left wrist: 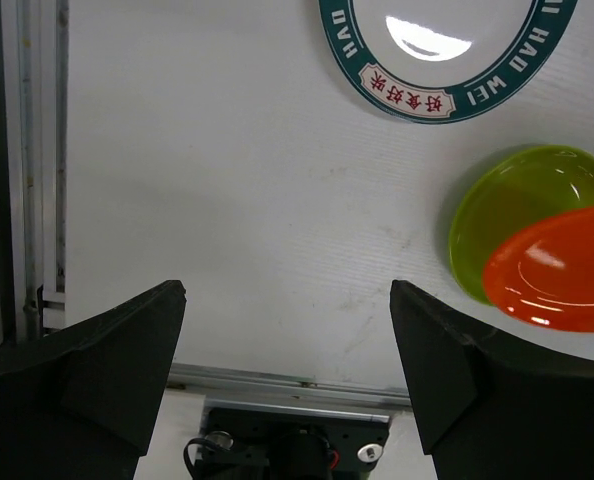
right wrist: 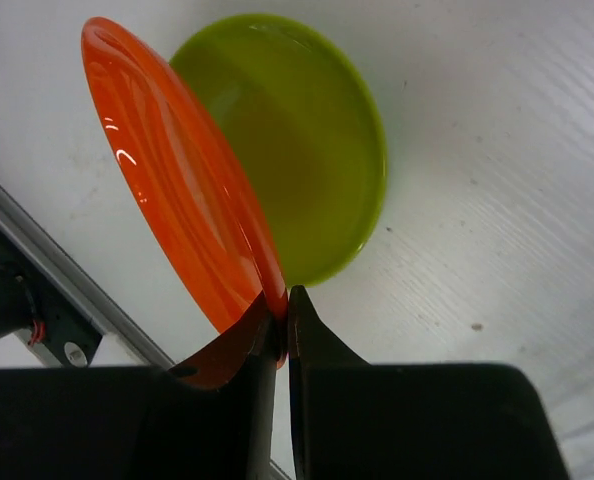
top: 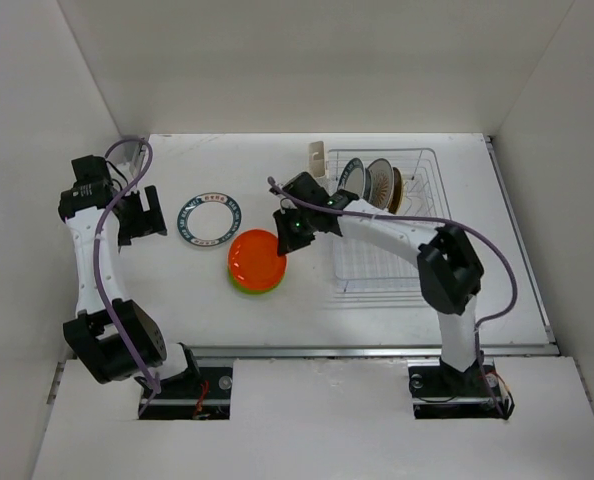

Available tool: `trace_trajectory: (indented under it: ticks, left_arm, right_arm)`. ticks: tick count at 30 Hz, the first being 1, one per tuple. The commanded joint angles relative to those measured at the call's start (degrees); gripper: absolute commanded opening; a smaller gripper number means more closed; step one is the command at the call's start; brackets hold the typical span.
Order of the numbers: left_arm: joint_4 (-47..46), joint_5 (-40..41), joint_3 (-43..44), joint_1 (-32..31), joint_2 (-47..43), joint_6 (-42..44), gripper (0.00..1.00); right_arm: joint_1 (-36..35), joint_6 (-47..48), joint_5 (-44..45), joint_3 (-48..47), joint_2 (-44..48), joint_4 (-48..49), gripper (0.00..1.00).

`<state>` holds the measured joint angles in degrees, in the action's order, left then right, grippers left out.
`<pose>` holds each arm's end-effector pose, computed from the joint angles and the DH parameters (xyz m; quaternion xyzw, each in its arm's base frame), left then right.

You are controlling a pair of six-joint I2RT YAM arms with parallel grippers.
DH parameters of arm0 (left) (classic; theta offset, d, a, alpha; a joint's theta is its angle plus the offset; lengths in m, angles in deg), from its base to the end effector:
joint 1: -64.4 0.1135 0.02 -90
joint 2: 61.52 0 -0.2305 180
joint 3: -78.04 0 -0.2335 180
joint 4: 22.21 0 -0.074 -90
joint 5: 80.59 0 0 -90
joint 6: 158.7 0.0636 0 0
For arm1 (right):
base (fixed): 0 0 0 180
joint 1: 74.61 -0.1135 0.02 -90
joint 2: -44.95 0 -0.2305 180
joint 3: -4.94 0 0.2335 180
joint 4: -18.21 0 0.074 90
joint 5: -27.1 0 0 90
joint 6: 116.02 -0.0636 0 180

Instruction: Unload the plates from the dish rack

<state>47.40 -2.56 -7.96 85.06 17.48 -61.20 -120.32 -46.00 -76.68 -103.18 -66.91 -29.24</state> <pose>0.2671 0.0866 0.2892 -0.0771 0.9449 -0.0228 0.3174 0.2852 0.3140 0.2064 -0.2473 0.9040 0.2740 0.2157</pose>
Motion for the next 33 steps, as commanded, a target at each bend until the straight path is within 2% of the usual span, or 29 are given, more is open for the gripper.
trace_trajectory:
  ticks: [1,3,4,7,8,9,11,17,23,27,31,32,33]
  left_arm:
    - [1.09,1.85,-0.27,-0.1,-1.92,1.37,0.81]
    - [1.09,1.86,-0.27,-0.1,-1.92,1.37,0.81]
    - [1.09,1.86,-0.27,-0.1,-1.92,1.37,0.81]
    - [1.09,2.38,-0.27,-0.1,-1.92,1.37,0.81]
    - [1.09,2.39,-0.27,-0.1,-1.92,1.37,0.81]
    - [1.09,2.39,-0.27,-0.1,-1.92,1.37,0.81]
    - [1.09,2.39,-0.27,-0.1,-1.92,1.89,0.81]
    - [1.09,2.39,0.25,-0.1,-1.39,1.9,0.81]
    - [1.09,1.86,0.25,-0.1,-0.87,1.9,0.81]
    - [1.62,1.86,0.25,-0.1,-1.39,1.9,0.81]
    - [1.62,1.86,1.39,-0.1,-1.39,1.9,0.81]
    - [2.23,1.86,1.4,-0.1,-1.39,1.9,0.81]
    - [2.23,1.86,1.92,-0.1,-1.39,1.9,0.81]
  right_arm:
    - [0.8,-1.19,-7.83,-5.73,-3.0,5.84,0.0]
    - [0.8,-1.19,-8.98,-7.75,-7.73,4.71,0.02]
    - [0.28,-1.19,-8.98,-8.28,-9.16,4.69,0.11]
    - [0.27,-1.19,-7.58,-8.99,-12.51,3.11,0.25]
    - [0.27,-1.19,-7.05,-8.99,-12.51,2.59,0.38]
    - [-0.25,-1.19,-4.96,-8.99,-13.03,2.59,0.44]
    - [-0.78,-1.19,-1.27,-8.46,-13.04,1.01,0.52]
    - [-0.78,-1.19,3.15,-8.46,-10.59,-1.28,0.58]
    - [-1.31,-1.19,5.26,-8.63,-9.44,-2.16,0.58]
    - [-1.31,-1.19,8.93,-8.63,-0.77,-3.3,0.59]
    - [-0.17,-1.19,18.33,-9.78,10.12,-6.11,0.79]
    - [0.62,-2.06,20.09,-9.78,12.43,-6.12,0.88]
    - [2.98,-2.59,23.68,-9.78,14.62,-7.07,0.89]
